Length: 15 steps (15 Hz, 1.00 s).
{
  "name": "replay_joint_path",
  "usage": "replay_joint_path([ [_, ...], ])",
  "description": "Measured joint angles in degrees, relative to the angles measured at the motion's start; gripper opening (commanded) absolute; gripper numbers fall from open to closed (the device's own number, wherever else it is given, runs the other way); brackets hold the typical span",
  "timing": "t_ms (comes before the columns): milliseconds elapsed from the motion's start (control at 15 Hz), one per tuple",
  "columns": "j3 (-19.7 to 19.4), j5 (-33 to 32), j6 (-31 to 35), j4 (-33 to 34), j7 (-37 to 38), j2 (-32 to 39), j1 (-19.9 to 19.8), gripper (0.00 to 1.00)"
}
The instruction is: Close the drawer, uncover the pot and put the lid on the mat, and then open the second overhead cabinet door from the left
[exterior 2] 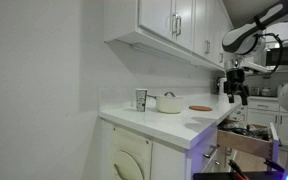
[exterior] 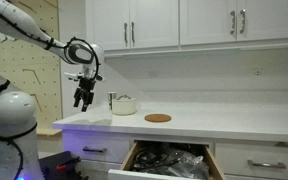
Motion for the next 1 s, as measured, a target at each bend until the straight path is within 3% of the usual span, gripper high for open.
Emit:
replay_joint_path([
  [1000, -0.6, -0.3, 0.0, 0.0, 0.0, 0.1, -0.9, 1.00],
])
